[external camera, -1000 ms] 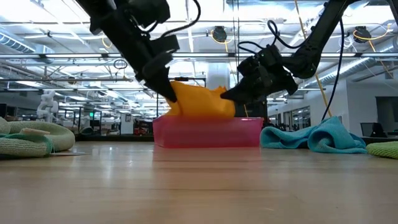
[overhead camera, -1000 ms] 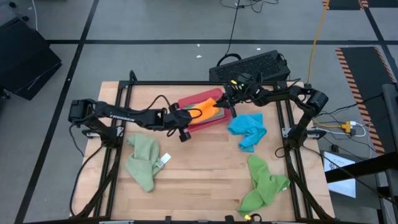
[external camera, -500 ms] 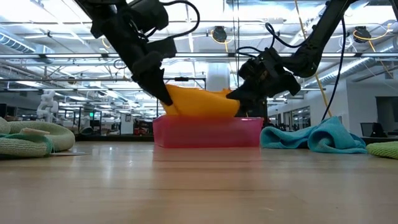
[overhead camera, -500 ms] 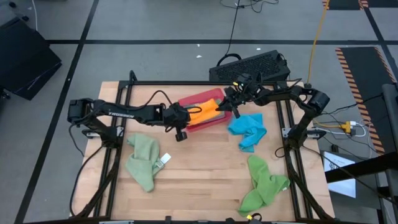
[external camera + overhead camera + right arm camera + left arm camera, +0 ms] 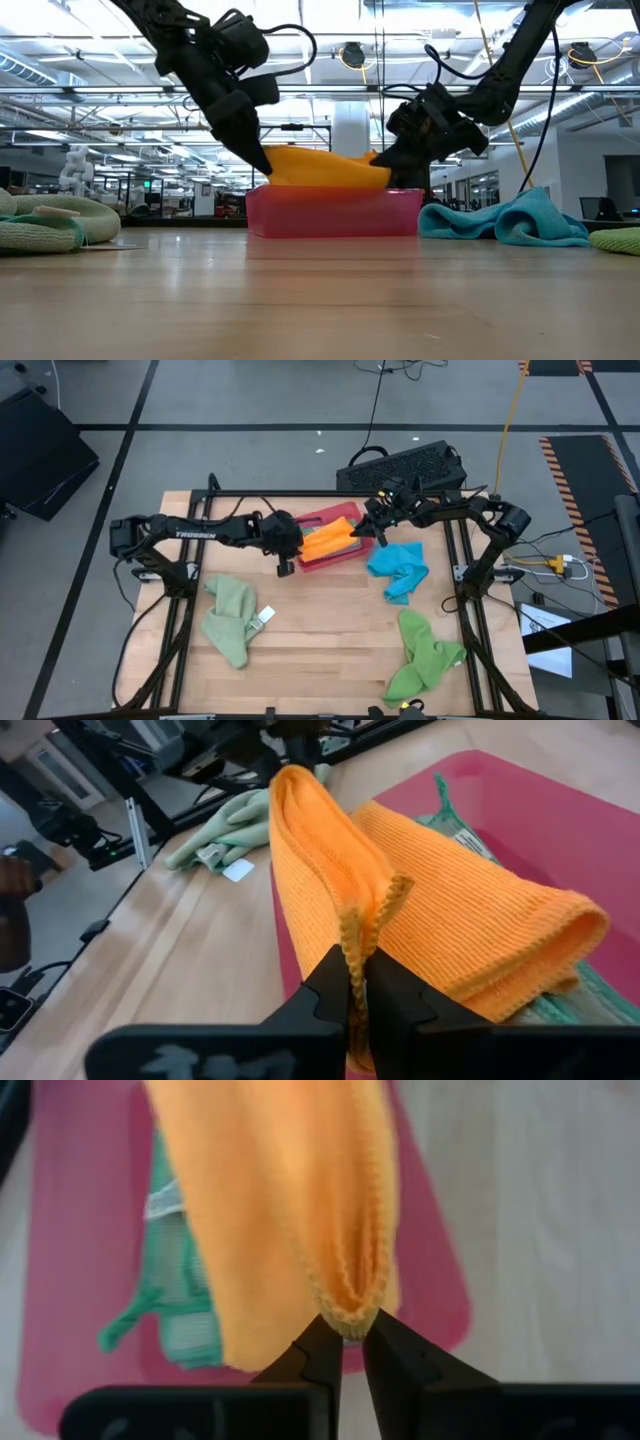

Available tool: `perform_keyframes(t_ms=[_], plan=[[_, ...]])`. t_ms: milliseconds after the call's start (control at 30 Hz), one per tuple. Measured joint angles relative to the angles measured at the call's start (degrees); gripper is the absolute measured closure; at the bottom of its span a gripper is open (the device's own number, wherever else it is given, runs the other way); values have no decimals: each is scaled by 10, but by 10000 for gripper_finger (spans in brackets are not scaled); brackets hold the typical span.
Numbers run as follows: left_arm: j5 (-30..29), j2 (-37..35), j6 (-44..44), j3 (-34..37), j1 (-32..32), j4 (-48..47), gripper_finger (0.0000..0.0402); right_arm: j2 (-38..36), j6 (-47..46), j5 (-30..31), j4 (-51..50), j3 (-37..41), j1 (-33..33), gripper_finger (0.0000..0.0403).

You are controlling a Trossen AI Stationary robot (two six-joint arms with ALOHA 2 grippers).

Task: Fold microfiber towels
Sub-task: Put the folded yellow microfiber cloth into the red bin

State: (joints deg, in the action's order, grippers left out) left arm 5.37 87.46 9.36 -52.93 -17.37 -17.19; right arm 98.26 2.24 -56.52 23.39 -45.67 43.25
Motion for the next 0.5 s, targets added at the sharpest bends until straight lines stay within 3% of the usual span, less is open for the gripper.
perform_keyframes(t_ms=[333, 500], plan=[[-10, 0, -27, 0, -23, 0, 356, 0, 14, 96, 21, 0, -12, 394], [-43, 0, -45, 0, -23, -18, 355, 0, 17, 129, 27, -5, -21, 392]])
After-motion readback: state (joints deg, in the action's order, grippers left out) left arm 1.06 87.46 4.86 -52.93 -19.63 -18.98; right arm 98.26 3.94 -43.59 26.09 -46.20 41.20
